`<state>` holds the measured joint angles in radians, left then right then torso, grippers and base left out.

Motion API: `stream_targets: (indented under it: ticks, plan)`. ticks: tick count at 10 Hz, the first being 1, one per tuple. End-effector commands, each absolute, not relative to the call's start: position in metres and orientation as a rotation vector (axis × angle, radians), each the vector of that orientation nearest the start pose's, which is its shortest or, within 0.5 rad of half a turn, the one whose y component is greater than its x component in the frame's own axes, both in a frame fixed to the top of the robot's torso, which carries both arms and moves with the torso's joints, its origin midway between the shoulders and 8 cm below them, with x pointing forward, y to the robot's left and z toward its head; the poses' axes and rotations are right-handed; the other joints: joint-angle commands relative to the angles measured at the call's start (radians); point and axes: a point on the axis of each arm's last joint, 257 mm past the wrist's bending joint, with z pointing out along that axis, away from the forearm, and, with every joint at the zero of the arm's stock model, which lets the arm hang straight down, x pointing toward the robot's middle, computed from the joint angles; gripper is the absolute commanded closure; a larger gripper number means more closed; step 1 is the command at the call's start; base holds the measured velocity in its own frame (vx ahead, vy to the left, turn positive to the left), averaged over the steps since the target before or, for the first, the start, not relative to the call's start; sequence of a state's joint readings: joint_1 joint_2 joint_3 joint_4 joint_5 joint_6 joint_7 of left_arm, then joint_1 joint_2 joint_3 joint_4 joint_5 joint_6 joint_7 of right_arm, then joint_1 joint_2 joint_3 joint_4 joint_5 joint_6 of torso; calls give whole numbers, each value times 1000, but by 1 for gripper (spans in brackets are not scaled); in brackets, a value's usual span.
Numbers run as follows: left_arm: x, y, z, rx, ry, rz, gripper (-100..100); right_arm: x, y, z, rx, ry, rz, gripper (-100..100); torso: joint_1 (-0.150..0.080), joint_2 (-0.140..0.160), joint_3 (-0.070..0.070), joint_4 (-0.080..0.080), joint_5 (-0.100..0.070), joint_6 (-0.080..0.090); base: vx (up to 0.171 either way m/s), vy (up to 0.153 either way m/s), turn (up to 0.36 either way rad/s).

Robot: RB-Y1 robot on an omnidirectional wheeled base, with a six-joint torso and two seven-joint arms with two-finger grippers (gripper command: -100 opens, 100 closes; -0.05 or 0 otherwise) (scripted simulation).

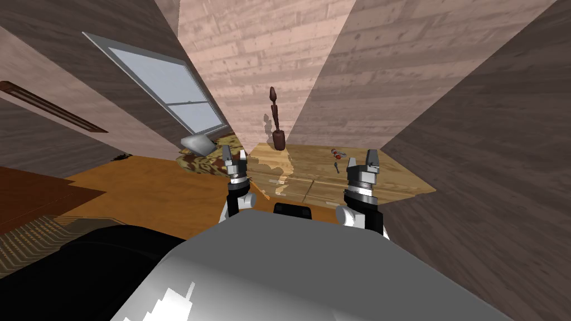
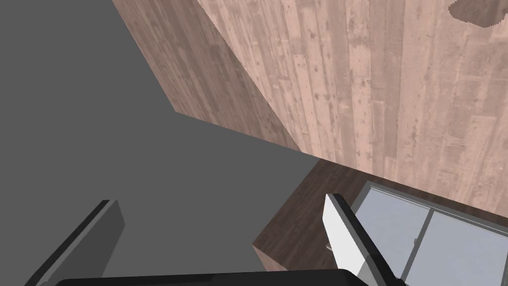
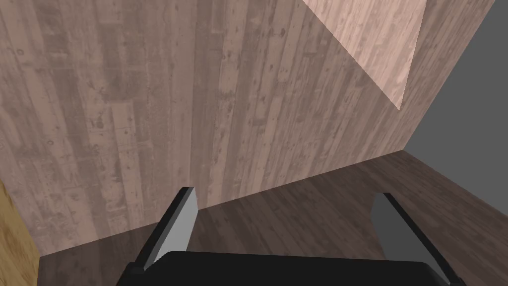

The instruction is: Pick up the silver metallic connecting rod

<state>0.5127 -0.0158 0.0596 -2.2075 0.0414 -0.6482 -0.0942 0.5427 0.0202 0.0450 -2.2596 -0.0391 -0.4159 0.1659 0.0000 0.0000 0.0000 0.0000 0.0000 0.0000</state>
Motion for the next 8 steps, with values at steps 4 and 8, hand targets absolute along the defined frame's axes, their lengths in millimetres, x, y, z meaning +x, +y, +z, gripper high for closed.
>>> stream_targets:
  ticks: [4, 8]
  plan:
    - [325, 306, 17, -601, 547, -1184, 0, 358, -278, -28, 703, 827, 1180, -100, -4, 5, 3, 1, -1, 0, -68, -57, 107]
    - [325, 306, 17, -601, 547, -1184, 0, 359, -277, -38, 676, 910, 1189, -100, -6, 9, 5, 2, -1, 0, -116, -75, 117]
